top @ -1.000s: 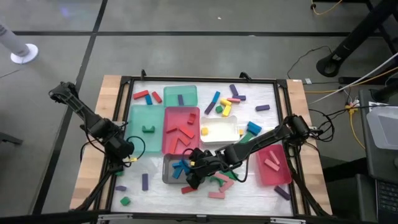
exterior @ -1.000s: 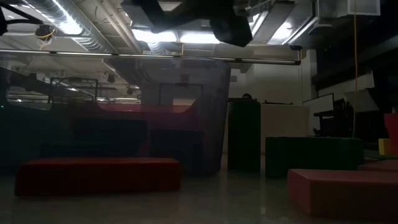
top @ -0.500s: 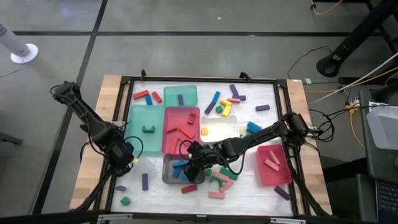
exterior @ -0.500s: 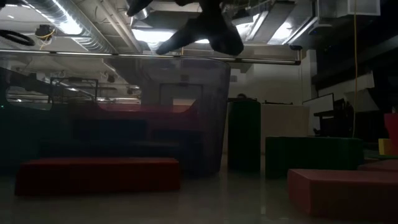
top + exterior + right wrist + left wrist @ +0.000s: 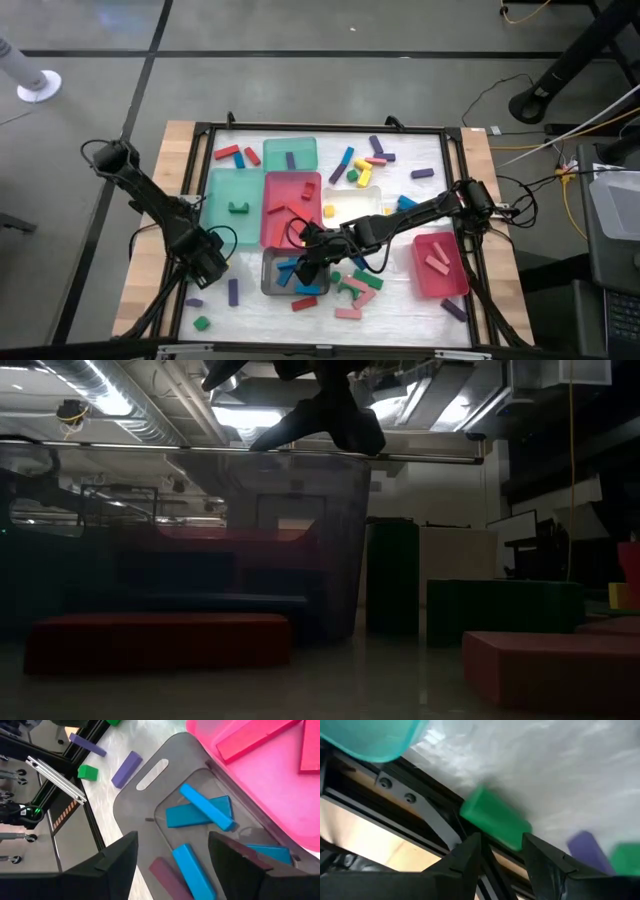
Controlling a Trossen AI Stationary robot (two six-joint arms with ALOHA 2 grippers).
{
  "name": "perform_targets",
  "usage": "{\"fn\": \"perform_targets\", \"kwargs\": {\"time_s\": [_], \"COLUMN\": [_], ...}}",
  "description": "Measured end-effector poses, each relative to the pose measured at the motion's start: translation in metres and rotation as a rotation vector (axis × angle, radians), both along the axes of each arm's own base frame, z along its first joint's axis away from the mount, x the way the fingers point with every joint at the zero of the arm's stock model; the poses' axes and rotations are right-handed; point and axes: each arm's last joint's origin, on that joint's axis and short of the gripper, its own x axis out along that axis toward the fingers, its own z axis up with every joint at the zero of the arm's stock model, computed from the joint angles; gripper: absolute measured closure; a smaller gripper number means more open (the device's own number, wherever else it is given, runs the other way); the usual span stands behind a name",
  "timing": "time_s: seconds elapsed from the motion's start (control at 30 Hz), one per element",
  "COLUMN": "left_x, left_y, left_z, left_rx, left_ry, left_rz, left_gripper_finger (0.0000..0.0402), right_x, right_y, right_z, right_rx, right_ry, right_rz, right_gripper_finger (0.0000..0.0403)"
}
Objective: Sort blocks
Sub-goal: Put the green block into the bottom green bin
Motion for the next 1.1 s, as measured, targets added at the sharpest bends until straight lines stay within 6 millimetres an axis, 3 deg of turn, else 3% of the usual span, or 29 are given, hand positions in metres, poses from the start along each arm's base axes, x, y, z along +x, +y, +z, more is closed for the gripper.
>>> {"fn": "perform_targets", "kwargs": {"time_s": [0.33,0.7,1.1], "left_x": [-0.003,0.01,0.019], "left_y": [0.003,-0.009,-0.013], "left_z": [-0.022,-0.025,-0.025], "left_rx": [0.05,-0.069,-0.065], "left_ry": [0.076,-0.103,-0.253], "left_rz": [0.003,-0.075,-0.148], "left_gripper_finger": [0.027,0.027,0.027], "right_x": [0.0,0.0,0.0], "right_y": [0.0,0.0,0.0], "right_z": [0.0,0.0,0.0], "right_rx": [0.005,0.005,0.005], "right_ry": [0.002,0.002,0.002], "right_rz": [0.007,0.007,0.007], "right_gripper_finger": [0.0162,0.0162,0.0162]}}
